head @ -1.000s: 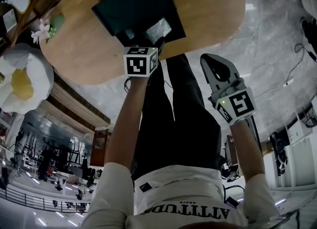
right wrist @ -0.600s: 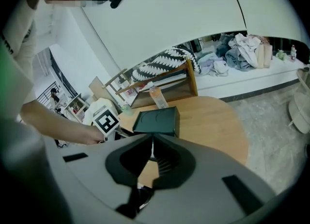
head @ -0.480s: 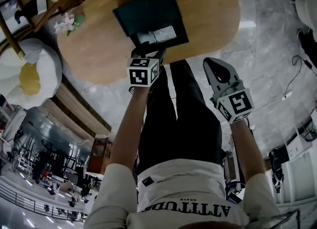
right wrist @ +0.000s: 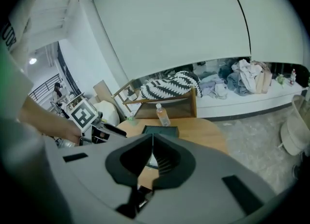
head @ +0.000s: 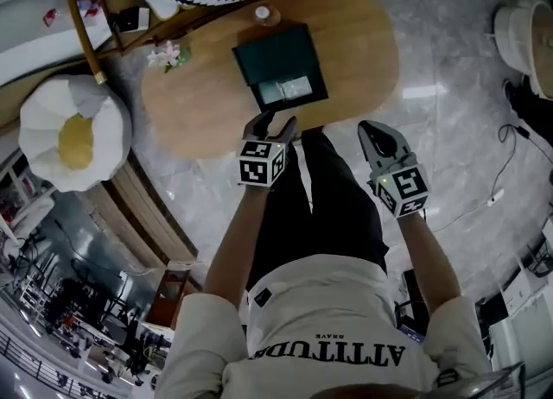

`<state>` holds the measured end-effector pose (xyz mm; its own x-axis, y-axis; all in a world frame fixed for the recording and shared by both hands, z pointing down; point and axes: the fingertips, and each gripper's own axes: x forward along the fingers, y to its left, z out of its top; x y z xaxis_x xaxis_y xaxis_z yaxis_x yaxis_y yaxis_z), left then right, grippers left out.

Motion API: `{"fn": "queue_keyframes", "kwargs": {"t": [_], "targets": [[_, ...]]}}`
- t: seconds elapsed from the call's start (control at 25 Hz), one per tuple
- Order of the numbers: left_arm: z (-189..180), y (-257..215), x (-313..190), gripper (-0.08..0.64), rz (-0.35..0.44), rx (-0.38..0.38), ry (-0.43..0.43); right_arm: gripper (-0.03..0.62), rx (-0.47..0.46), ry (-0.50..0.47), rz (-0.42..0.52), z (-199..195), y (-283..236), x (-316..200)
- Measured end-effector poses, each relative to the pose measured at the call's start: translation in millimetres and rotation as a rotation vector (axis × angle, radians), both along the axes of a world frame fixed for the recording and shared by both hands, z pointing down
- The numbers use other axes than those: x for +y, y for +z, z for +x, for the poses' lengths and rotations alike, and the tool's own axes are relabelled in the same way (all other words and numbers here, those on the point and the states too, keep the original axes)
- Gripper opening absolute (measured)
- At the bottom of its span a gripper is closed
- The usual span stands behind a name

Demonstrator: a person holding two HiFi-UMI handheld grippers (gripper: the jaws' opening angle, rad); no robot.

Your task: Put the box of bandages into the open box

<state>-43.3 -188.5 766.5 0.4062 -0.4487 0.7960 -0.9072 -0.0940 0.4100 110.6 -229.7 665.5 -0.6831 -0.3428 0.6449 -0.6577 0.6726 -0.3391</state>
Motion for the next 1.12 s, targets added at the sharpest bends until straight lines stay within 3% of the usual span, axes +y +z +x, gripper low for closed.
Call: {"fn": "queue_keyframes", "kwargs": {"t": [0.32, 0.6, 0.88, 1.12], "targets": [[-29.4, -100.7, 18.3, 0.161, 0.119, 0.006, -0.074, 0.023, 0.022, -0.092, 0.086, -5.7, -67.0, 3.7], [-58.3, -155.4, 54.3, 0.087, 0.169, 0.014, -0.120, 0.022, -0.006, -0.090, 0.104, -19.1, -107.9, 15.1], [-83.8, -198.8, 90.9, 0.052, 0.269, 0.025, -0.145, 0.023, -0.015, -0.067, 0.122, -32.6, -129.6, 48.7], [-95.8, -232.1, 149.3, 0.037, 0.334, 0.044, -0.119, 0.023, -0.013, -0.052, 0.162, -40.7, -154.7, 109.5]]}}
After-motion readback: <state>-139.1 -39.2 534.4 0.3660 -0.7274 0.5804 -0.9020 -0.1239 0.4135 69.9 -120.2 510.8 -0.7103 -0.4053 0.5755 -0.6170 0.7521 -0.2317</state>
